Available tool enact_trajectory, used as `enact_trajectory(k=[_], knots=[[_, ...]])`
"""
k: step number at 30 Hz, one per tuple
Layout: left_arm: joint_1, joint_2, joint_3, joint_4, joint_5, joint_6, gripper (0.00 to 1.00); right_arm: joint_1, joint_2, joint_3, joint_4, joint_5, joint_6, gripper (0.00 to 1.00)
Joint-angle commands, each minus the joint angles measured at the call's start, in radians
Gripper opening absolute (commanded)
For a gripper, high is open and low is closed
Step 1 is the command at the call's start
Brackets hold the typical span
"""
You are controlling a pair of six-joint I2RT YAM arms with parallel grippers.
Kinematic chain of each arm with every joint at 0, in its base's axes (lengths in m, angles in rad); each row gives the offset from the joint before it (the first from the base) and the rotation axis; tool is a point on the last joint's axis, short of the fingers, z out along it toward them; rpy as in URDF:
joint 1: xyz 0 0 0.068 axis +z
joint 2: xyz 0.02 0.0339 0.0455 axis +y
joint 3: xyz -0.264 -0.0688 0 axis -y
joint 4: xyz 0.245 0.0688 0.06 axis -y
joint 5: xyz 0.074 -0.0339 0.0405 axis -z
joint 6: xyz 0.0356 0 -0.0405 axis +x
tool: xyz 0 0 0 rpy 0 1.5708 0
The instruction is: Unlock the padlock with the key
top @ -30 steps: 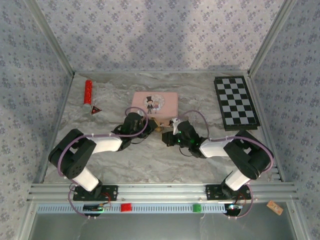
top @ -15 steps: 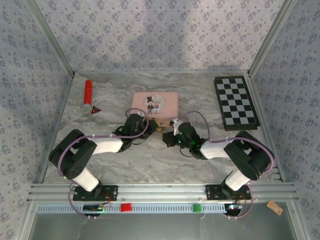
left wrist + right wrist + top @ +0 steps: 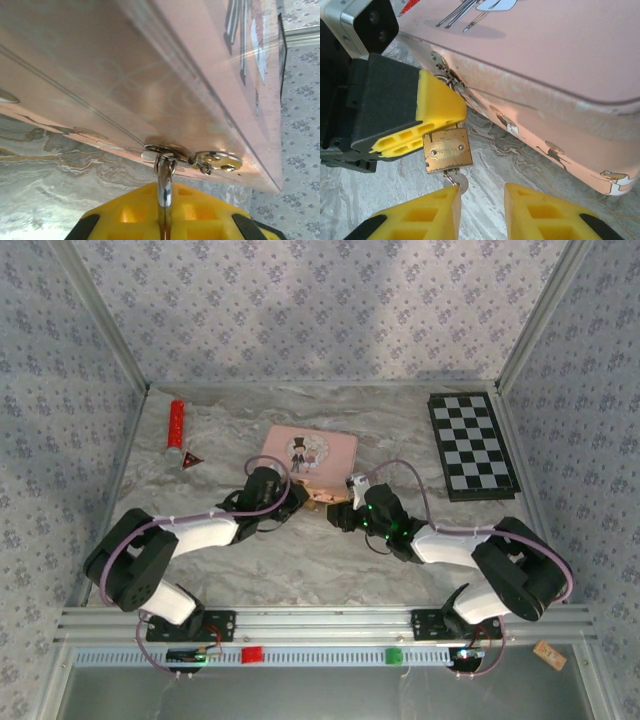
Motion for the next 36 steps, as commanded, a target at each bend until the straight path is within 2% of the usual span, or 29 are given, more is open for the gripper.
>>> enact_trajectory(k=[1,6,16,27,36], knots=[[0.002,-0.054,0.044,0.026,0.005,0.027,0.01,0.01,-0.006,0.015,-0.012,0.028,-0.026,0.33],[-0.003,-0.065,0.055,0.001,0.008,0.038,0.01,0.022,0.04,0.053,-0.002,0.038,-0.022,0.4],[-0.012,-0.068,0.064,0.02,0.006,0.055,0.02,0.042,0.126,0.115,-0.027,-0.033,-0.003,0.42],[-0.007,-0.047,0.046,0.15,0.044,0.034,0.02,0.038,0.166,0.11,-0.021,-0.064,0.047,0.4],[0.0,-0.043,0.039,0.142,0.032,0.026,0.01,0.041,0.135,0.079,-0.005,-0.075,0.035,0.35]])
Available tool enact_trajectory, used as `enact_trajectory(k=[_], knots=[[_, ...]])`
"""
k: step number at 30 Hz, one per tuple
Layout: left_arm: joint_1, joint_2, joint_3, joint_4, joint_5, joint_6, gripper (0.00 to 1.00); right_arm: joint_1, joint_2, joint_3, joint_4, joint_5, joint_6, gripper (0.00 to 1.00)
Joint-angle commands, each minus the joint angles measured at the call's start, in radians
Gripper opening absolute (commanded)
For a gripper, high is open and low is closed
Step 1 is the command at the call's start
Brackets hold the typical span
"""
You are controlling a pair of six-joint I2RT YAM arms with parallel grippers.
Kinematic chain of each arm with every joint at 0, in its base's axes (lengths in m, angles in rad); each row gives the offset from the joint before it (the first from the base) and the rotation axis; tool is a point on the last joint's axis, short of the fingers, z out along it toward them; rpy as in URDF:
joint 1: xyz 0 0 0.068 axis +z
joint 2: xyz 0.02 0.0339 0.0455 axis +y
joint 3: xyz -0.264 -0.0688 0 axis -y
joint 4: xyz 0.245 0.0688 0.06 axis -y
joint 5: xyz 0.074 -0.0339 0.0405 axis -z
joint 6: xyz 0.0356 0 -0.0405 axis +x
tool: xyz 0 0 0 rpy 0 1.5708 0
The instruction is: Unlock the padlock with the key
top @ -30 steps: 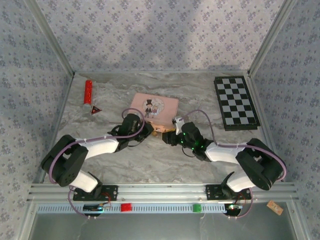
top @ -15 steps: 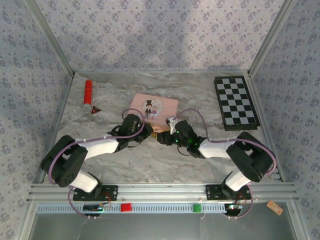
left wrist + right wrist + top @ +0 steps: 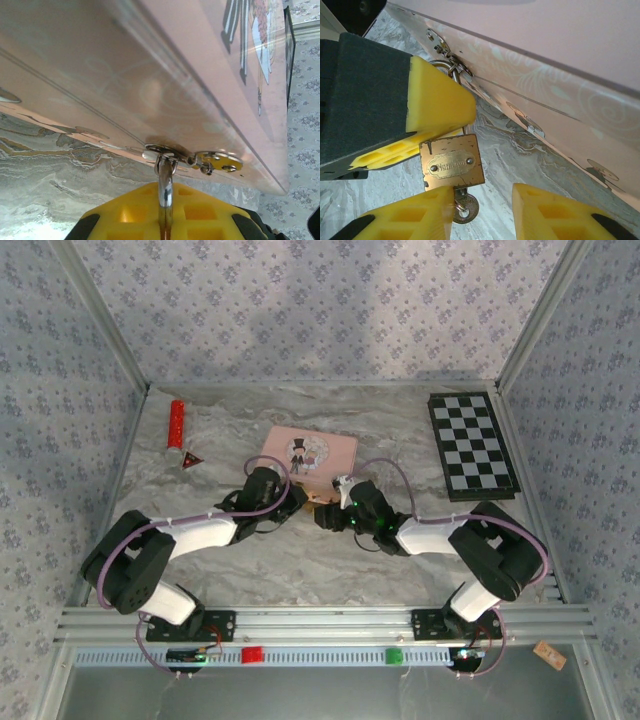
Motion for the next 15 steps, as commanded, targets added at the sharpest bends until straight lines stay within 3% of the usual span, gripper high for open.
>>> enact_trajectory(k=[1,8,15], knots=[[0.001,-0.027,0.038,0.167,0.026,-0.005,0.01,0.006,-0.022,-0.022,-0.01,-0.012,-0.015,0.33],[0.005,-0.03,0.049,0.084,-0.001,-0.054,0.01,0.093,-0.126,-0.064,-0.026,0.19,-0.217,0.31],[0.013,-0.03,0.05,0.078,0.01,-0.134,0.01,0.22,-0.069,-0.139,0.279,0.447,-0.629,0.34]])
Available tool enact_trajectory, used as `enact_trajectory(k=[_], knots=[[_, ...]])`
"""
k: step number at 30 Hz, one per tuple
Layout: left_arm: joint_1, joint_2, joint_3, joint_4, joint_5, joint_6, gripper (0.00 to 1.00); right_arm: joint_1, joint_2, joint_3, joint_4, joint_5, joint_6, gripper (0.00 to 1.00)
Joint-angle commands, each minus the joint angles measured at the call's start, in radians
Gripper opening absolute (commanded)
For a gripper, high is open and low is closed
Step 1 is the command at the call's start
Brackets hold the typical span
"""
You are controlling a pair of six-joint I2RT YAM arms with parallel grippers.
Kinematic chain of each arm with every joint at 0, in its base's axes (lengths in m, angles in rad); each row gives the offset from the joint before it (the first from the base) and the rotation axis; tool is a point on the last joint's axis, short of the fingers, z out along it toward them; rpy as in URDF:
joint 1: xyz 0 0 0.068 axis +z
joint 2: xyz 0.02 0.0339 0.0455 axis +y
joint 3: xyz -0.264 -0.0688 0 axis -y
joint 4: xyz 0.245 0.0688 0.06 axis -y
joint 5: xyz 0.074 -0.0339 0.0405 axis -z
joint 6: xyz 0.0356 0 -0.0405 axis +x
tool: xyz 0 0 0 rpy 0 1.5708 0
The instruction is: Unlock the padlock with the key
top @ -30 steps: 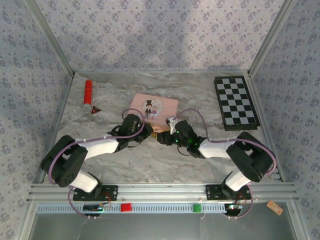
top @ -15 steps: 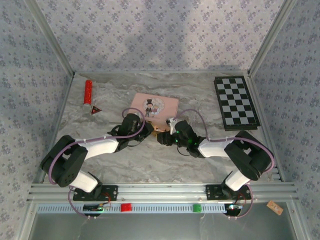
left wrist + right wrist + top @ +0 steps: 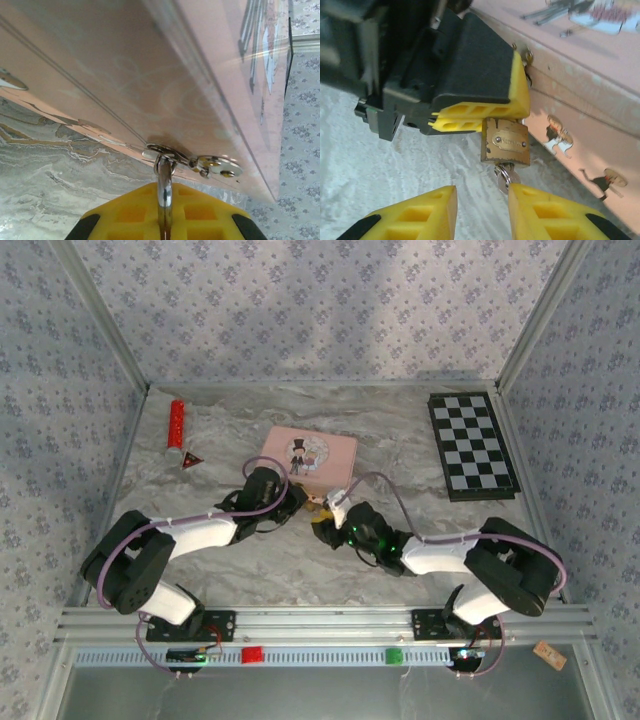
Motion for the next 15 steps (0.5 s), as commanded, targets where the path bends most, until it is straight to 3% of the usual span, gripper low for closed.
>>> enact_trajectory(k=[1,6,15], knots=[[0.012,-0.031,0.048,0.084,0.011,-0.044,0.01,0.046,0.051,-0.024,0.18,0.164,-0.283,0.34],[0.025,-0.046,0.038,0.08,0.018,-0.049,0.01,0.073,0.153,-0.048,0.336,0.23,-0.437,0.34],[0.038,-0.041,0.03,0.092,0.047,-0.047,0.01,0.113,0.281,-0.036,0.469,0.319,-0.55,0.33]])
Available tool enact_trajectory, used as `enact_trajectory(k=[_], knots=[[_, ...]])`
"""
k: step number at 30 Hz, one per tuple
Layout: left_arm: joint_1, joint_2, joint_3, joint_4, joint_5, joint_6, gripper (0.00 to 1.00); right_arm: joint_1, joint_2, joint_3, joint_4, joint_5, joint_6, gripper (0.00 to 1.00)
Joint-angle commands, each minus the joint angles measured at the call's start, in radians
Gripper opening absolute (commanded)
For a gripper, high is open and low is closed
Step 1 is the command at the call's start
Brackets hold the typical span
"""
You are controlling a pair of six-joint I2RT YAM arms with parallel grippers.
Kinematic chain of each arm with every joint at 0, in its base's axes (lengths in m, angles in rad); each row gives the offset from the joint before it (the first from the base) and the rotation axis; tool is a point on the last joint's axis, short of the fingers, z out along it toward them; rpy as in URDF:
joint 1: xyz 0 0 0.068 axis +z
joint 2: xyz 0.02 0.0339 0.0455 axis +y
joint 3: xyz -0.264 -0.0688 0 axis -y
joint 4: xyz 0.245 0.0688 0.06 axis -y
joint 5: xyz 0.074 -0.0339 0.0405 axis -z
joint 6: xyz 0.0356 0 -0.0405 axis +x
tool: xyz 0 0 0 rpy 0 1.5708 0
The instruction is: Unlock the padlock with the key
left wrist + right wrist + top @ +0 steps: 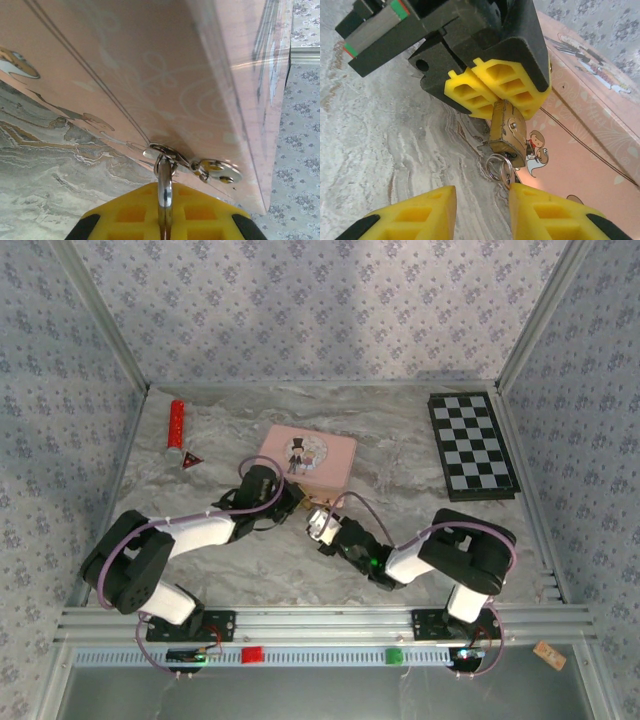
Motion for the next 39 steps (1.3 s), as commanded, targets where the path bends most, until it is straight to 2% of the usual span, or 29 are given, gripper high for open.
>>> enact_trajectory(k=[1,3,5,15,22,29,32,35,39], knots=[[0.008,-0.039,0.03,0.096,0.025,-0.006,0.01,0.012,0.037,0.001,0.114,0.051,-0.071,0.32],[0.009,-0.039,0.03,0.098,0.028,-0.007,0.01,0.011,0.042,0.006,0.119,0.042,-0.074,0.28],[0.009,-0.039,0.032,0.098,0.03,-0.005,0.01,0.011,0.048,0.017,0.119,0.047,-0.072,0.28],[0.008,-0.032,0.035,0.098,0.038,0.0,0.01,0.007,0.077,0.03,0.153,0.079,-0.065,0.31],[0.006,-0.03,0.032,0.098,0.04,0.001,0.01,-0.001,0.089,0.043,0.152,0.081,-0.052,0.22],[-0.001,-0.024,0.031,0.099,0.041,0.006,0.01,-0.011,0.081,0.048,0.144,0.075,-0.015,0.22],[-0.005,-0.018,0.032,0.102,0.04,0.006,0.01,-0.018,0.072,0.058,0.116,0.055,0.012,0.17],[-0.007,-0.014,0.032,0.11,0.039,0.007,0.01,-0.029,0.047,0.058,0.085,0.025,0.066,0.09],[-0.009,-0.014,0.032,0.119,0.037,0.013,0.01,-0.062,-0.022,0.057,0.004,-0.046,0.197,0.01]])
